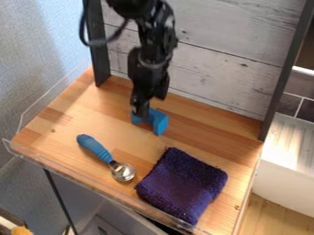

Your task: Move the blue thing at the center of the table near the purple spoon and the towel

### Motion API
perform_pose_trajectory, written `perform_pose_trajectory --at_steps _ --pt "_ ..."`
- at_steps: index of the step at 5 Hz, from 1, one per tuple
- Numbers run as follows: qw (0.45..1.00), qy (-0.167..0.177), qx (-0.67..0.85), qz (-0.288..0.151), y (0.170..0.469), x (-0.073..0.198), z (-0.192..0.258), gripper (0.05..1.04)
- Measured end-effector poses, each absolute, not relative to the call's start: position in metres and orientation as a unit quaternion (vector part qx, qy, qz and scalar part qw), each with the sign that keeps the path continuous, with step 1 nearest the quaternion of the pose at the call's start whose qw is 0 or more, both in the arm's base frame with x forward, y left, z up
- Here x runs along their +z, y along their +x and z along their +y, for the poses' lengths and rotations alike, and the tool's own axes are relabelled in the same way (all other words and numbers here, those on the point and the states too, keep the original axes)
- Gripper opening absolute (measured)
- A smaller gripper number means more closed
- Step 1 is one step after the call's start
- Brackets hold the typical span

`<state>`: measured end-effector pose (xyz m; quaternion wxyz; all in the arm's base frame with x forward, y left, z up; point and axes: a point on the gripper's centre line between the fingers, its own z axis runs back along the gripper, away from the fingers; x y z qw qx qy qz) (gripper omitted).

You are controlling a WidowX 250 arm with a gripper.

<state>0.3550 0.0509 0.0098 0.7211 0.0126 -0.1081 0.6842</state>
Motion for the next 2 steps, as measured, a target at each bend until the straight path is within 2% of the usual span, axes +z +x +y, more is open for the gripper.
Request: perform_pose_trajectory --at_steps 1,2 --pt "0.719 -0.002 0.682 -0.137 0.3492 0.0361 0.0521 1.001" --pt "0.718 -0.005 0.681 -0.139 0.3495 0.0385 0.0519 1.001"
